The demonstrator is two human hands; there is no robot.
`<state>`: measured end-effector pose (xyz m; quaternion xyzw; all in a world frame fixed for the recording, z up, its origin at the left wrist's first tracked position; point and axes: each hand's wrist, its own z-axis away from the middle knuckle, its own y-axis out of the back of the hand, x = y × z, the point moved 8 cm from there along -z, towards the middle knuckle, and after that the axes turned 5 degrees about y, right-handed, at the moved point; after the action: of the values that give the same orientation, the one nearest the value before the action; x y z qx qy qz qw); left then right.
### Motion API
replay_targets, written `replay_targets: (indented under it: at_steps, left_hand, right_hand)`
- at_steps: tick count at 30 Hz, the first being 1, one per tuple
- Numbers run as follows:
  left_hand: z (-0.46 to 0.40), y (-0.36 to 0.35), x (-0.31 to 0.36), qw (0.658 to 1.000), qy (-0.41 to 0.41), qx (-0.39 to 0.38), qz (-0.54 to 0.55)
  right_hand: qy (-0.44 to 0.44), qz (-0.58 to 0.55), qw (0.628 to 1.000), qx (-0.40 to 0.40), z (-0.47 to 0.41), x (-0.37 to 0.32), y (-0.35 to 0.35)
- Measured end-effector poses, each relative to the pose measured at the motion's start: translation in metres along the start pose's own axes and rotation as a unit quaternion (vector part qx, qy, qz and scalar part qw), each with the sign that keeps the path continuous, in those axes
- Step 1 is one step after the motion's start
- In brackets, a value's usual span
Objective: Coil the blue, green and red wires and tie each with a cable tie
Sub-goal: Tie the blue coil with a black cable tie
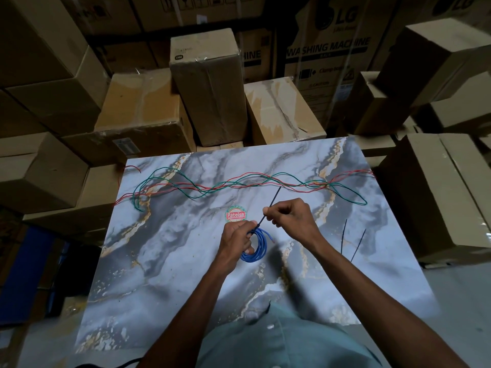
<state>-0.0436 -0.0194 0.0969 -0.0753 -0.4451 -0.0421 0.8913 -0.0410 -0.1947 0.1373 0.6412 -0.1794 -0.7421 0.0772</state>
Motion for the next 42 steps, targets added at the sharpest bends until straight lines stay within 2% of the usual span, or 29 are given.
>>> replay_targets:
  at_steps: [4, 12, 16, 20, 22, 24, 25, 27, 30, 37, 42]
  left_hand:
    - [-0.001, 0.006, -0.001, 0.999, 0.009, 0.038, -0.003]
    - [-0.002, 0.015, 0.005, 0.991, -0.021, 0.123, -0.049]
    - [-0.01, 0.014, -0.007, 0.992, 0.017, 0.107, -0.071]
    - [-0.013, 0.001, -0.019, 0.996, 0.057, 0.035, -0.053]
    - [-0.011, -0.005, -0.022, 0.997, 0.071, -0.002, -0.015]
    - [-0.012, -0.007, -0.022, 0.997, 0.074, -0.004, 0.003]
    - [-0.012, -0.007, -0.022, 0.997, 0.076, 0.0, 0.012]
    - [-0.016, -0.005, -0.024, 0.995, 0.085, 0.008, 0.055]
    - [-0.022, 0.0, -0.031, 0.99, 0.09, 0.018, 0.11]
    - [-0.023, 0.021, -0.043, 0.984, 0.112, 0.061, 0.126]
    - [-0.023, 0.077, -0.057, 0.979, 0.134, 0.153, 0.025]
  right_hand:
    - [-0.003, -0.034, 0.999, -0.011, 0.005, -0.013, 0.001]
    - [-0.07, -0.181, 0.979, -0.06, 0.022, -0.019, -0.024]
    - [-0.074, -0.183, 0.979, -0.056, 0.021, -0.008, -0.019]
    - [-0.005, -0.012, 0.999, 0.045, 0.003, 0.003, 0.012]
    - [-0.001, -0.015, 0.997, 0.072, 0.0, 0.009, 0.015]
    - [-0.016, -0.063, 0.995, 0.081, 0.003, 0.017, 0.01]
    - [-0.036, -0.09, 0.993, 0.07, 0.006, 0.021, 0.006]
    - [-0.089, -0.119, 0.989, -0.002, 0.015, 0.031, -0.009]
    - [-0.118, -0.084, 0.984, -0.103, 0.031, 0.042, -0.027]
    - [-0.139, -0.067, 0.985, -0.072, 0.033, 0.058, -0.059]
    - [-0.159, -0.069, 0.978, -0.114, 0.026, 0.065, -0.101]
